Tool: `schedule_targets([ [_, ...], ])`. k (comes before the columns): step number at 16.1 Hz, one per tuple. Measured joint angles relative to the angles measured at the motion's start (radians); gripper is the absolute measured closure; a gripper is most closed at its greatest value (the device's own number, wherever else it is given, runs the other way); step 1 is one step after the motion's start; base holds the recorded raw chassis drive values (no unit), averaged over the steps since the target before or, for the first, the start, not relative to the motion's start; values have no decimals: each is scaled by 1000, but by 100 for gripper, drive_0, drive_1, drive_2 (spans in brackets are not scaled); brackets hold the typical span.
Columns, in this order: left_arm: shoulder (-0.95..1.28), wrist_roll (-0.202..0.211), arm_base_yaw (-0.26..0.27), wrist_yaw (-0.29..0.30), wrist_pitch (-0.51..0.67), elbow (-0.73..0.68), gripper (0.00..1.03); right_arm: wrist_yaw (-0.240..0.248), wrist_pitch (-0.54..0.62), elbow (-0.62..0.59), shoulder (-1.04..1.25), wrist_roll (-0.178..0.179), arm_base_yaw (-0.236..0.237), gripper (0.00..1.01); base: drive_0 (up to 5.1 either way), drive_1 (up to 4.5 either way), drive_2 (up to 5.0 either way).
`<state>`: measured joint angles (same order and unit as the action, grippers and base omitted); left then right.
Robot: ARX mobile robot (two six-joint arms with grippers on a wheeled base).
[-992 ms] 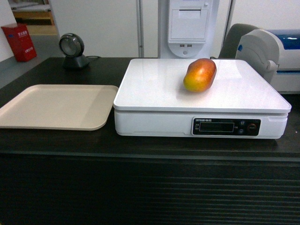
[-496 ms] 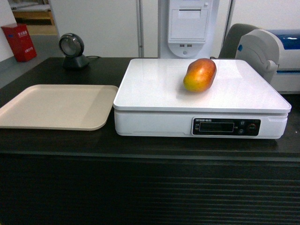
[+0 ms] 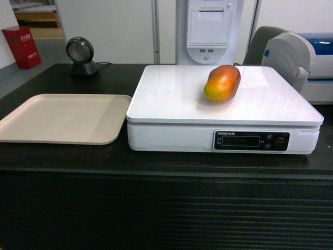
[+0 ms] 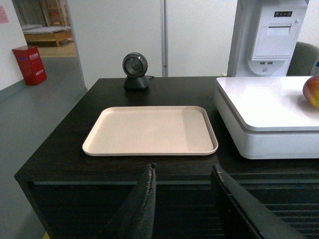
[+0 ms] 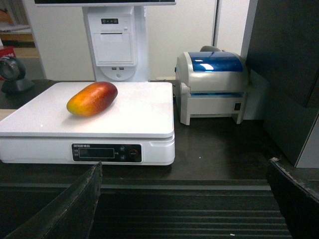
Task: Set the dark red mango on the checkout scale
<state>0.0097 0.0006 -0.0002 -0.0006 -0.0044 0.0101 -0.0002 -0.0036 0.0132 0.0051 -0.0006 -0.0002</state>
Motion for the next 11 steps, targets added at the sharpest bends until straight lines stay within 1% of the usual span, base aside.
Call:
schedule_targets([
  [2, 0, 0, 0, 0, 0, 0, 46, 0, 0, 0, 0, 0, 0, 3, 0, 0, 0],
  [3, 0, 0, 0, 0, 0, 0, 24, 0, 0, 0, 0, 0, 0, 3, 0, 0, 0],
  [5, 0, 0, 0, 0, 0, 0, 3, 0, 0, 0, 0, 0, 0, 3, 0, 0, 0],
  [6, 0, 0, 0, 0, 0, 0, 5, 0, 0, 0, 0, 0, 0, 3, 0, 0, 0],
  [11, 0, 0, 0, 0, 0, 0, 5, 0, 0, 0, 0, 0, 0, 3, 0, 0, 0],
])
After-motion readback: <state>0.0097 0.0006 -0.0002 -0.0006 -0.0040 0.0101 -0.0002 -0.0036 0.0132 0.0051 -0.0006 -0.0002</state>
